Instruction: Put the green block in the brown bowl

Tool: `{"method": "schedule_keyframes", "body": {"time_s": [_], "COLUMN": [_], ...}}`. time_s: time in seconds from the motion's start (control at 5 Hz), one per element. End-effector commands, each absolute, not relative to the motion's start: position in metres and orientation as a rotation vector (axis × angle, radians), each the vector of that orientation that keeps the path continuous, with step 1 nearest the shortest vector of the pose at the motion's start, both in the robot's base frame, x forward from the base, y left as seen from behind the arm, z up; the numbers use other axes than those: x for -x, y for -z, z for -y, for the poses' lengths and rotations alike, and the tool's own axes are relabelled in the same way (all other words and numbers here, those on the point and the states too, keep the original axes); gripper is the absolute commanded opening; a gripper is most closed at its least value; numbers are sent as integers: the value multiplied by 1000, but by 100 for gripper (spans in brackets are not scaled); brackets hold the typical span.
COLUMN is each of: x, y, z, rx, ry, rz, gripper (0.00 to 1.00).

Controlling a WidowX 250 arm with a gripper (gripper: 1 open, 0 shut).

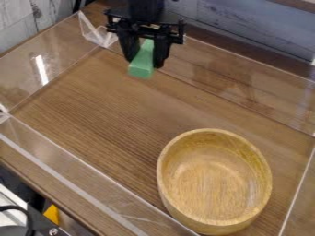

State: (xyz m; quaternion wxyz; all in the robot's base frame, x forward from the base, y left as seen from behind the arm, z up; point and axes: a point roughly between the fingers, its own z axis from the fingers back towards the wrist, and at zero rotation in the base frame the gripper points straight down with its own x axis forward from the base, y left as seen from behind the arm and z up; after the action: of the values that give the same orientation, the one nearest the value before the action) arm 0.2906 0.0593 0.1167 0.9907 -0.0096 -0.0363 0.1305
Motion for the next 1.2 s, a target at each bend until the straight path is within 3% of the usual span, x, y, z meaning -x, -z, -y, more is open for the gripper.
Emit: {"method": "schedule_keyframes", "body": {"time_s": [0.0, 0.6, 1.0], "x": [-299, -234, -192], "y": [-130, -118, -99], "z": [-65, 54, 144], "rx": [13, 54, 65], "ry": [-258, 25, 287], "rz": [124, 24, -14], "gripper": [0, 0, 0]}}
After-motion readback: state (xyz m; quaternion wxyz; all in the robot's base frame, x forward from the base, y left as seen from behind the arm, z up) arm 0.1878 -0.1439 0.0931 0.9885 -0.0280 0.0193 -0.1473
